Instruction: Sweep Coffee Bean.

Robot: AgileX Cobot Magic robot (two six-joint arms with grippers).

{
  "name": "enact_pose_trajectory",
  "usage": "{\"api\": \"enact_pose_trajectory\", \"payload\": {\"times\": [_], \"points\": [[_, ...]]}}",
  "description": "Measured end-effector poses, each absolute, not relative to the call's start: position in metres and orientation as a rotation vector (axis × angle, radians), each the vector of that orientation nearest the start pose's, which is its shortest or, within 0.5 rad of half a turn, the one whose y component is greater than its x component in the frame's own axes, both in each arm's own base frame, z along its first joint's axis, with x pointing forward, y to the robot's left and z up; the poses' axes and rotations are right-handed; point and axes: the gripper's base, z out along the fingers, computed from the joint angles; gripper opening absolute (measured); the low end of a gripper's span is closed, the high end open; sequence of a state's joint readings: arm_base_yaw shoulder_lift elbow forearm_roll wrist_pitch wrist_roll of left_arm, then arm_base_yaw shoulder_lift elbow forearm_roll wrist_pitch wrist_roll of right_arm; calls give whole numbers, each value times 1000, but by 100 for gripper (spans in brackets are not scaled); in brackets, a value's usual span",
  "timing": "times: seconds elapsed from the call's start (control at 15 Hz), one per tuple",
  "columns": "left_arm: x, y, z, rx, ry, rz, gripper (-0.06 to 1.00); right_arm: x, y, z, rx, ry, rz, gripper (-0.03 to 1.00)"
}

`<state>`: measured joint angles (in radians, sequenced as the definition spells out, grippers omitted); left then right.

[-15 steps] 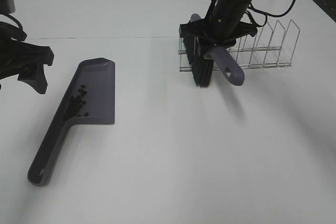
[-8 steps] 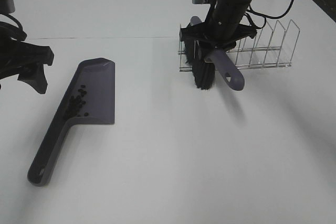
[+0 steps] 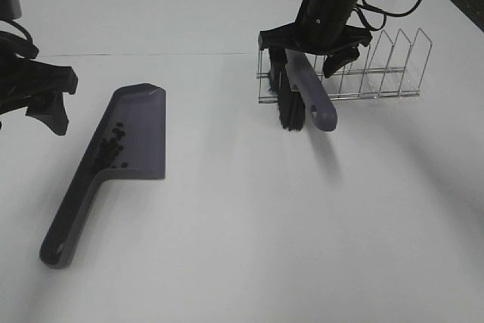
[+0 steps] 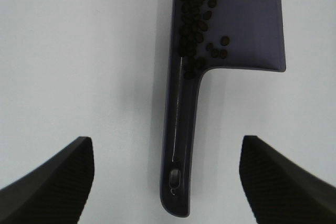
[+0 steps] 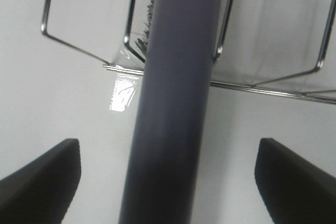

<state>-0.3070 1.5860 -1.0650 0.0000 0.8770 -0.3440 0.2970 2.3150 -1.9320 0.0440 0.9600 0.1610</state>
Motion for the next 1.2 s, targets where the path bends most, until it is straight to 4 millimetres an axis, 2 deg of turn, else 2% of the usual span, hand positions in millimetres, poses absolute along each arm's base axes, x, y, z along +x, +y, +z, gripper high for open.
{"api": "enact_pose_trajectory", "payload": {"times": [0.2,0.4,0.73,0.8,0.87,1.2], "points": [[289,-91,232,-39,2888,-108,70,467,148,199,-178,2812,180,77],[299,-91,247,25,2828,-81,70,457,145,223,-204,2821,175,77],[320,-89,292,125,2677,-5,70,439,131,259,-273,2860,159,77],[323,-85,297,116,2665,-1,70,440,124,261,-255,2856,155,77],[326,-70,300,83,2677,18,70,441,112,269,-215,2840,142,77],[322,-15,298,28,2816,134,70,433,85,305,-155,2760,73,77]]}}
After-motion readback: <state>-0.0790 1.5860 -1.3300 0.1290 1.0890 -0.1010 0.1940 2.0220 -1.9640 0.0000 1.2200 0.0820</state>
